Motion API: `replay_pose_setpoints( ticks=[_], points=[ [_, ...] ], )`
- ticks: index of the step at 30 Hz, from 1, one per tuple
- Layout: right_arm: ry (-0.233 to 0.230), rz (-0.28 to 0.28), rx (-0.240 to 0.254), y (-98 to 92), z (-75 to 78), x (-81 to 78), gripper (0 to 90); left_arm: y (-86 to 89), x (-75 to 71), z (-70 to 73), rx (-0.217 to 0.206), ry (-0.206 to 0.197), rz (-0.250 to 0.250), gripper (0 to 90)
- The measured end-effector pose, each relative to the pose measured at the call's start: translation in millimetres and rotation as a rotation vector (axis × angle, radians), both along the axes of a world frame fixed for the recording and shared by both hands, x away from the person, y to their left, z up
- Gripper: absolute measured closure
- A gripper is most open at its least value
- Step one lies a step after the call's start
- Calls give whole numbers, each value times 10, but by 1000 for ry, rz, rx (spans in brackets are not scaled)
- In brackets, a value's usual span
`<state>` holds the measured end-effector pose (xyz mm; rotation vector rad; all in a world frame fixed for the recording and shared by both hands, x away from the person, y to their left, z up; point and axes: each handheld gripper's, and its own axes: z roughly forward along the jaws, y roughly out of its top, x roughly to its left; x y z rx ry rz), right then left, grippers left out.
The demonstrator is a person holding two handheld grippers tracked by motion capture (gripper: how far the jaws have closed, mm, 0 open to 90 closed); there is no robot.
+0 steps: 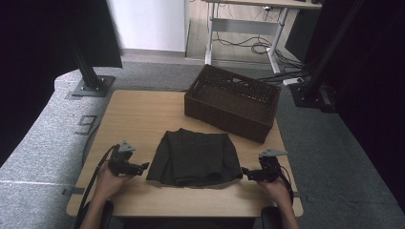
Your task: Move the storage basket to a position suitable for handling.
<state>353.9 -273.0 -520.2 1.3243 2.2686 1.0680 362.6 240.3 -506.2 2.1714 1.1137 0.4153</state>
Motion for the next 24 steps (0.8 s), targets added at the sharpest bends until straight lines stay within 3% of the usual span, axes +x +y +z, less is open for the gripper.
replay_pose_setpoints(
  ticks=[3,5,8,15,24],
  points=[
    [3,20,-7,74,45,86,83,-94,68,29,-16,-5,-20,83],
    [4,31,-14,151,80,189,105,-159,126,51,-31,-11,-29,146],
    [2,39,-17,194,103,243,127,-237,210,62,-44,-5,-47,151],
    [2,46,-36,362,164,463,208,-469,460,-15,-7,9,-71,183],
    [34,46,-46,543,125,786,363,-515,708,-123,12,12,-48,303]
  ],
)
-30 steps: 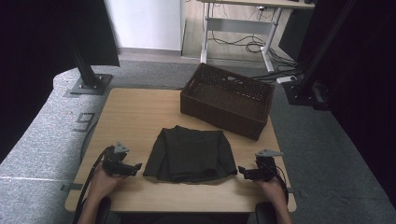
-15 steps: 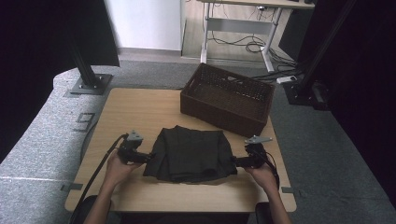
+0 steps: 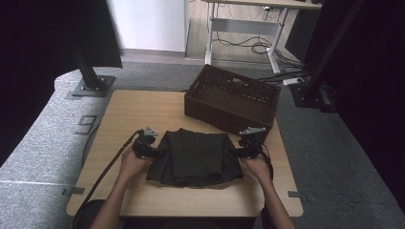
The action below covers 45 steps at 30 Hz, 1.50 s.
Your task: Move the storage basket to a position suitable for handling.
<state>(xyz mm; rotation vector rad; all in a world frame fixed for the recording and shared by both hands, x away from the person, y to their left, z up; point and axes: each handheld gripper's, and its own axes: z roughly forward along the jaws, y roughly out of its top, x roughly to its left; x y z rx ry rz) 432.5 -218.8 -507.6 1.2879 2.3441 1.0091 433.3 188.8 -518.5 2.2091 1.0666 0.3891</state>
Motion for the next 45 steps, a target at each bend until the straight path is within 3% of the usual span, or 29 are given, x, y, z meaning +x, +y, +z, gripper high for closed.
replay_pose_setpoints(
  ticks=[4,8,10,11,12,13,16,20,27,35,45],
  points=[
    [25,3,-40,112,-103,159,401,19,77,-68,-16,-3,33,363],
    [46,7,-66,158,-182,221,442,22,114,-118,-40,19,28,436],
    [62,14,-72,183,-231,243,475,18,134,-147,-56,37,21,460],
    [71,22,-77,200,-261,247,519,25,155,-174,-82,66,9,504],
    [70,19,-78,204,-261,243,544,25,155,-174,-82,66,9,541],
    [71,23,-80,207,-257,236,590,32,161,-183,-109,82,4,566],
    [69,42,-94,215,-251,218,647,24,149,-183,-108,82,-4,625],
    [74,53,-90,218,-248,171,719,-27,93,-167,-71,57,-10,677],
    [66,80,-73,191,-262,-39,747,-70,-48,-137,-15,43,-36,689],
    [55,105,-61,165,-276,-255,745,-36,-305,-131,-15,52,-77,686],
    [48,143,-47,150,-288,-550,741,42,-627,-157,-56,58,-95,681]
  ],
)
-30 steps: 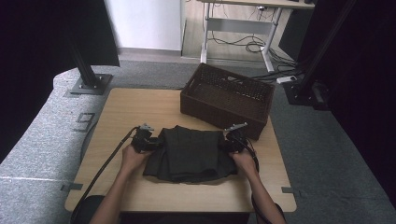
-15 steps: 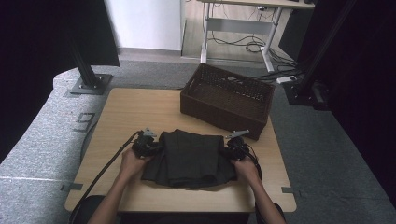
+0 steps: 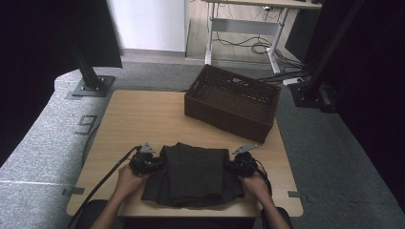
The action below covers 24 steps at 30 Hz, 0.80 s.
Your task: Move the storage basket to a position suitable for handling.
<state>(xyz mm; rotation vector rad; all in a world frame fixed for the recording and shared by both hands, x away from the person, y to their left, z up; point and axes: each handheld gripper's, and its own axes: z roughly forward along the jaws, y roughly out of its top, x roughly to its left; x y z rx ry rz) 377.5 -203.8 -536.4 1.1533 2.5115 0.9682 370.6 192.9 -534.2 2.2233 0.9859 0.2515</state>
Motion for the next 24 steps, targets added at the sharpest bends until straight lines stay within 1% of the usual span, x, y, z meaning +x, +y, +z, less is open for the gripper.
replay_pose_setpoints(
  ticks=[2,3,5,6,7,8,9,13,14,17,19,21,24],
  points=[
    [2,13,1,0,0,-83,738,10,-50,-3,-4,1,-3,680],
    [2,13,1,0,0,-83,738,14,-81,-3,-4,1,-4,680],
    [4,21,-2,3,3,-144,737,17,-147,-1,0,-2,-8,679],
    [4,29,-1,1,3,-205,736,20,-204,-2,-2,-2,-11,678],
    [4,29,-1,1,3,-205,736,20,-204,-2,-2,-2,-11,677],
    [5,38,-2,-6,3,-263,734,28,-266,-3,-5,1,-18,675],
    [5,38,-2,-6,3,-263,734,28,-266,-3,-5,1,-18,673],
    [9,50,0,-21,4,-372,731,28,-394,2,0,1,-34,668],
    [13,53,-1,-28,7,-420,728,28,-423,2,0,1,-36,665],
    [16,55,1,-34,7,-463,726,34,-498,3,-4,7,-44,660],
    [22,59,1,-41,10,-528,715,33,-548,5,-3,9,-49,650],
    [21,63,0,-44,11,-547,715,29,-601,9,3,9,-55,647],
    [27,68,-7,-47,18,-626,715,21,-690,19,15,8,-67,639]
  ],
)
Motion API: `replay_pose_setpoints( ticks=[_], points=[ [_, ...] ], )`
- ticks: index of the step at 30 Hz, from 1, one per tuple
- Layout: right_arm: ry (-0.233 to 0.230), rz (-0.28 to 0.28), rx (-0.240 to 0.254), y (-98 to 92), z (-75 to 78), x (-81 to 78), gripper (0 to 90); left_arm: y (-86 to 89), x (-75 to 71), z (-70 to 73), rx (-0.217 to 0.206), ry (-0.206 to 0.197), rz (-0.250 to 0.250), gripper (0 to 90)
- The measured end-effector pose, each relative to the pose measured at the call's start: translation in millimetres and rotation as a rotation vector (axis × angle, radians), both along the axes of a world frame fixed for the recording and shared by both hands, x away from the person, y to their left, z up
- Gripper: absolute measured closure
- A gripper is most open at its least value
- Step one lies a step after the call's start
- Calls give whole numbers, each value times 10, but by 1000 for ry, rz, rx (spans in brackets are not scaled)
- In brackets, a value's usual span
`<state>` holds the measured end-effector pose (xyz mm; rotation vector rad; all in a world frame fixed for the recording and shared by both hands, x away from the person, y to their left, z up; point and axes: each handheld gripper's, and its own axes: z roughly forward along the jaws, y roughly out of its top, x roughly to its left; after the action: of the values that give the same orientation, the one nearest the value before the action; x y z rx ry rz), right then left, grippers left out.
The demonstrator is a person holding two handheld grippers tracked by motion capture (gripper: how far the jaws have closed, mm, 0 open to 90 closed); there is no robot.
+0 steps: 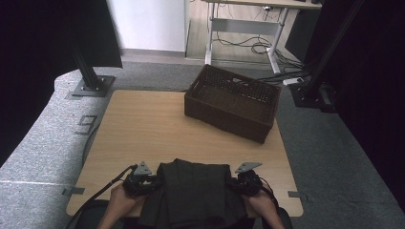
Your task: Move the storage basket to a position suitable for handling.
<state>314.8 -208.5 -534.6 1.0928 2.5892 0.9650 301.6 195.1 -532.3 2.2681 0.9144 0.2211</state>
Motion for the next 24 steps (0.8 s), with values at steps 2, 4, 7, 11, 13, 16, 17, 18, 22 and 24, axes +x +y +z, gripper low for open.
replay_pose_setpoints(
  ticks=[2,4,7,11,13,16,17,18,22,24],
  points=[
    [2,4,-5,2,4,-48,715,-2,-21,2,2,1,-2,638],
    [2,7,-6,0,5,-62,716,-3,-45,2,2,1,-5,638],
    [1,6,-6,-3,3,-111,716,3,-41,-1,-2,5,-7,633],
    [18,6,2,-11,11,-94,654,25,7,12,0,13,-8,539],
    [25,0,10,-40,38,-68,603,64,62,43,-13,29,0,439],
    [11,-17,31,-112,96,-29,519,106,132,107,-12,13,30,340],
    [4,-29,33,-143,123,-14,492,128,171,141,-31,11,41,308],
    [-13,-41,38,-186,155,12,457,141,195,163,-41,8,47,298],
    [-71,-115,22,-318,247,108,299,162,352,281,-53,-28,79,239],
    [-88,-152,17,-374,267,163,237,142,446,339,-48,-42,87,217]
  ],
)
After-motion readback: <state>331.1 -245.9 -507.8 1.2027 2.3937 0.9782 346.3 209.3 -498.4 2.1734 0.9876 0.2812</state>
